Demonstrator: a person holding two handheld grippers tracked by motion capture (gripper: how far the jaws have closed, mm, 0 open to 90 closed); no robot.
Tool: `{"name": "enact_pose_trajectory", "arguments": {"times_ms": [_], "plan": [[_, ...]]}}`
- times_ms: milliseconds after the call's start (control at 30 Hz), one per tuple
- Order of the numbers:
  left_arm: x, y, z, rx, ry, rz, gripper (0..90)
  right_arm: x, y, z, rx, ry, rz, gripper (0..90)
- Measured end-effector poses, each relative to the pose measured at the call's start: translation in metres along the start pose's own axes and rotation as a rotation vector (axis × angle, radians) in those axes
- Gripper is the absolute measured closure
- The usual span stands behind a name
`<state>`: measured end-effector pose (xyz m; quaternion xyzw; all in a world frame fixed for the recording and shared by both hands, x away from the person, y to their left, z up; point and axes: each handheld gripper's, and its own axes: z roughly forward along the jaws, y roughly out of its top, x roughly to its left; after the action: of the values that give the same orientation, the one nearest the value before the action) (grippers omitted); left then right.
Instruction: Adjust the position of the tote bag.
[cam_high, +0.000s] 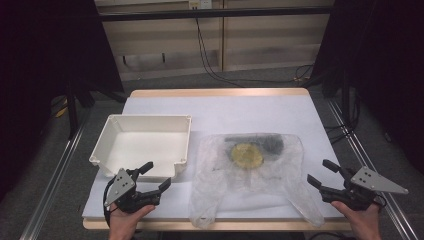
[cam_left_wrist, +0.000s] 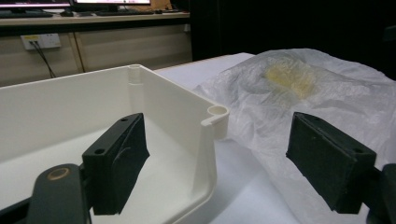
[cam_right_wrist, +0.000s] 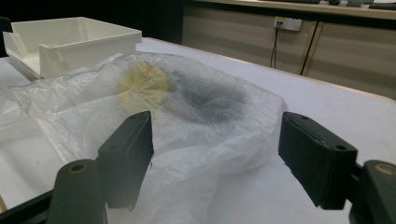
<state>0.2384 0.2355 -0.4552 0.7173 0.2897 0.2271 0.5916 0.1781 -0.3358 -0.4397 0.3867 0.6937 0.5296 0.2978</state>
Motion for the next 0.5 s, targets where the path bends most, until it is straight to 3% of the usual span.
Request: {"name": "enact_pose_trajectory", "arguments": {"times_ms": [200, 267, 500], "plan": [[-0.0012, -0.0009, 0.0003, 0.011, 0.0, 0.008, 26.3, -0.0022, -0.0032, 0.0018, 0.053, 0.042, 0.033, 36.0], [-0.0018, -0.0001, -0.0004, 0.018, 0.001, 0.033, 29.1, -0.0022, -0.0023, 0.001, 0.056, 0.05, 0.044, 37.1], [-0.0039, 0.0006, 0.0022, 0.061, -0.018, -0.004, 39.6, -0.0018, 0.0037, -0.0011, 0.077, 0.095, 0.042, 43.6]]}}
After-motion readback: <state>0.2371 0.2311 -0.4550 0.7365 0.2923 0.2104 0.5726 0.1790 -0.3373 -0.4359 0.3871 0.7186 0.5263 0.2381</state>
